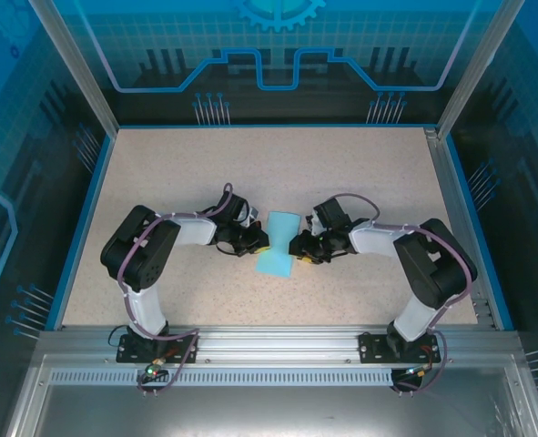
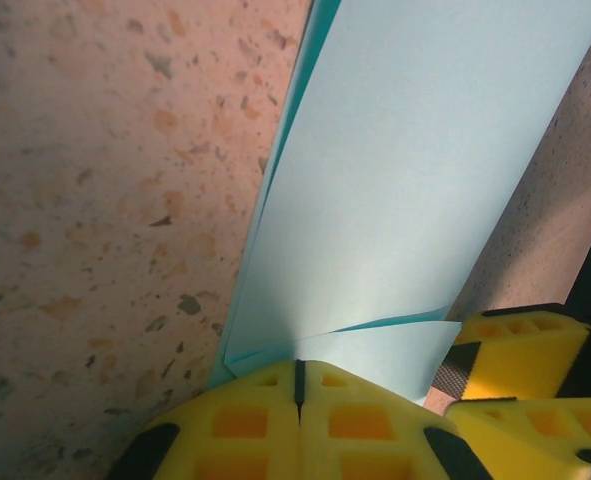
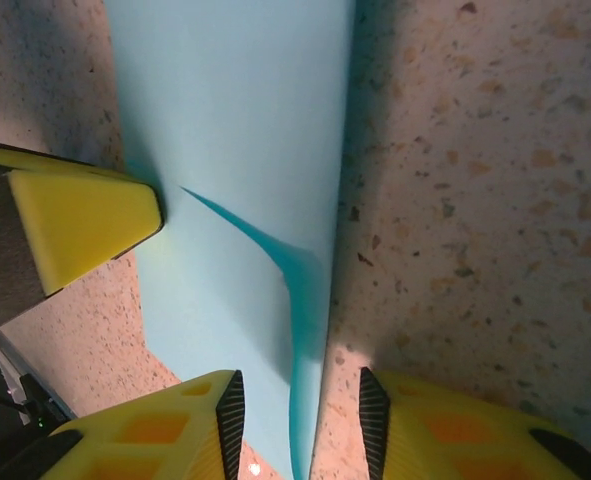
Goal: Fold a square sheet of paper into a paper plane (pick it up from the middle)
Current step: Turn over the paper at the center of the table.
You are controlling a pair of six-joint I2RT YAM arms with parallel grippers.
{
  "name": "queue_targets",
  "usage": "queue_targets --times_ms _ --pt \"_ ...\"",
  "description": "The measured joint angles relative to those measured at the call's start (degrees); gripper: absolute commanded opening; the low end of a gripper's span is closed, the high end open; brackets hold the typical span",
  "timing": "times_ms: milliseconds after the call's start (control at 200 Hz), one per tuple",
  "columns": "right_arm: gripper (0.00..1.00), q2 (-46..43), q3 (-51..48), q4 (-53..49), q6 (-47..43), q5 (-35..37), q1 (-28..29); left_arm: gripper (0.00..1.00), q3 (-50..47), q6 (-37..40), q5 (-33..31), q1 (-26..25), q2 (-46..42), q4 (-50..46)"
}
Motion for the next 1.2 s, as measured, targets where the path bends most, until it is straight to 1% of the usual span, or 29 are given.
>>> queue_targets --times_ms 275,540,605,770,920,1065,1200 --pt "0.35 2.6 1.7 2.3 0.9 -0.9 0.0 0.0 0.0 0.0 -0.2 0.0 -0.2 -0.4" --pt "0.35 3.1 1.7 3.5 2.1 -1.9 -0.1 0.0 0.0 0.0 -0.4 0.0 -0.3 -0.5" --pt "0.34 3.3 1.7 4.3 2.1 -2.3 -0.1 0.0 0.0 0.0 -0.4 -0.1 -0.3 -0.6" --pt "0.27 3.4 1.5 6.5 2.3 -3.6 -0.1 0.0 0.0 0.0 -0.5 -0.1 -0.4 -0.6" --pt "0.24 3.4 0.7 7.8 2.0 -4.0 -0.1 0.0 0.0 -0.5 -0.5 -0.1 -0.7 -0.6" --pt "0.19 3.4 0.4 8.5 0.9 -4.5 -0.1 0.06 0.0 -1.6 -0.5 -0.1 -2.3 -0.6" --pt "0.12 3.4 0.4 9.3 0.1 -5.2 -0.1 0.13 0.0 -2.0 -2.0 -0.1 -5.6 -0.8"
